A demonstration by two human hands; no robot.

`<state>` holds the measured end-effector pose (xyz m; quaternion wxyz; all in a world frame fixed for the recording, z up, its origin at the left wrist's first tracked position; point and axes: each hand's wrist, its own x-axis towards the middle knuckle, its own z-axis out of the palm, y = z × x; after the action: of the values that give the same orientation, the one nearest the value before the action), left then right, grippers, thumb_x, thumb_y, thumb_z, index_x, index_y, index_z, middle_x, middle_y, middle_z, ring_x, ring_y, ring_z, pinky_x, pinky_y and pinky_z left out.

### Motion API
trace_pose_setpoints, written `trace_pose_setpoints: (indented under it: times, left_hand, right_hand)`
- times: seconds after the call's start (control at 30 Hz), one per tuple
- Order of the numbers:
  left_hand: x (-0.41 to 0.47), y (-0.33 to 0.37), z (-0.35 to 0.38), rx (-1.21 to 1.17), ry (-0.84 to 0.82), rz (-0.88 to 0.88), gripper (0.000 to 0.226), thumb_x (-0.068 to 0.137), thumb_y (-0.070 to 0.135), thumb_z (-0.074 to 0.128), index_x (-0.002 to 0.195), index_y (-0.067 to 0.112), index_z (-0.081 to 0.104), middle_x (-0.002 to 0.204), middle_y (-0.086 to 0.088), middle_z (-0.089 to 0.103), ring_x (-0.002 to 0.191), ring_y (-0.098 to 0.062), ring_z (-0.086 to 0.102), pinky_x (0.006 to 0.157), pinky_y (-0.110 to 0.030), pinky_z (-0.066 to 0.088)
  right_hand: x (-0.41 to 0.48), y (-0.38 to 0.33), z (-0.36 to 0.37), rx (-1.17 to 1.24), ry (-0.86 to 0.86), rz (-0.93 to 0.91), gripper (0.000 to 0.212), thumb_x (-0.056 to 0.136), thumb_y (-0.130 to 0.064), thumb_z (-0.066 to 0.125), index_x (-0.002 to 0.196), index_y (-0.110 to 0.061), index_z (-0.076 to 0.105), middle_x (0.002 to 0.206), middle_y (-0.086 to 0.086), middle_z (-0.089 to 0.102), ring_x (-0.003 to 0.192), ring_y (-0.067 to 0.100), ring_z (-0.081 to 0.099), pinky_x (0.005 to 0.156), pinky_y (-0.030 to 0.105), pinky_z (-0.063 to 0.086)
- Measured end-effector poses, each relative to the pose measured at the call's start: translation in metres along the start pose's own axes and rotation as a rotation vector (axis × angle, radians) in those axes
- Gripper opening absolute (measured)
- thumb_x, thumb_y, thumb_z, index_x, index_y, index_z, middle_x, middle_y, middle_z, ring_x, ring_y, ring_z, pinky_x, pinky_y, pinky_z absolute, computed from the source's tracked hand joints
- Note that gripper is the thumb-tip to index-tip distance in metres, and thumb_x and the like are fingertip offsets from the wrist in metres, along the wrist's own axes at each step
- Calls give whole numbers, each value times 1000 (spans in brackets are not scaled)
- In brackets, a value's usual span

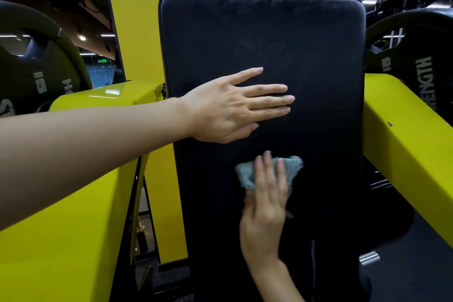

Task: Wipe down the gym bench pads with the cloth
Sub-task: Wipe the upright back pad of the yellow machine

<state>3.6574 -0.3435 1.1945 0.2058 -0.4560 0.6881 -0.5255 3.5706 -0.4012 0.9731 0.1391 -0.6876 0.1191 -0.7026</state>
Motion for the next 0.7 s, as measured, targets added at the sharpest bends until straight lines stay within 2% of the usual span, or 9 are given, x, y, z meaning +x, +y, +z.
trace_pose_setpoints:
  times: [0.17, 0.27, 0.43, 0.53, 0.63, 0.7]
  left_hand:
    - [0, 1, -1, 0, 0, -6, 57, 103, 36, 20, 158, 21, 18, 165, 3, 13, 152, -17, 8, 123, -49, 5]
    - [0, 1, -1, -5, 7, -5, 56, 103, 35, 20, 157, 21, 19, 165, 3, 14, 152, -17, 8, 123, -50, 6]
    - [0, 3, -1, 17, 16, -19, 57, 103, 35, 21, 157, 20, 19, 165, 1, 14, 152, -18, 9, 122, -50, 6]
    - [1, 5, -1, 26, 8, -29, 58, 102, 36, 21, 157, 20, 19, 165, 2, 13, 152, -18, 8, 122, -51, 6]
    - [2, 8, 0, 35, 1, -40, 58, 101, 36, 20, 157, 20, 19, 165, 2, 13, 152, -19, 8, 122, -51, 6]
    - [3, 9, 0, 41, -5, -45, 59, 101, 36, 20, 157, 20, 19, 165, 1, 13, 152, -19, 8, 122, -52, 6]
  right_hand:
    - [-30, -42, 24, 10, -109, -109, 44, 105, -21, 38, 148, -13, 37, 157, 0, 36, 149, 22, 25, 121, 43, 23]
    - [-37, -45, 27, -117, -176, -206, 60, 97, -18, 50, 153, -22, 29, 160, -7, 29, 149, 17, 24, 118, 46, 24]
    - [-31, -17, 10, -191, -210, -303, 60, 96, -13, 50, 152, -23, 31, 158, -7, 34, 147, 15, 28, 106, 45, 40]
    - [-29, 3, -2, -197, -187, -284, 63, 95, -10, 48, 154, -23, 28, 158, -6, 33, 147, 16, 29, 105, 48, 41]
    - [-24, 31, -17, -201, -119, -173, 56, 97, -10, 44, 151, -18, 32, 158, -3, 34, 148, 18, 28, 110, 52, 36]
    - [-17, 52, -30, -197, -79, -99, 52, 97, -7, 42, 149, -12, 34, 157, 0, 35, 148, 20, 27, 116, 47, 31]
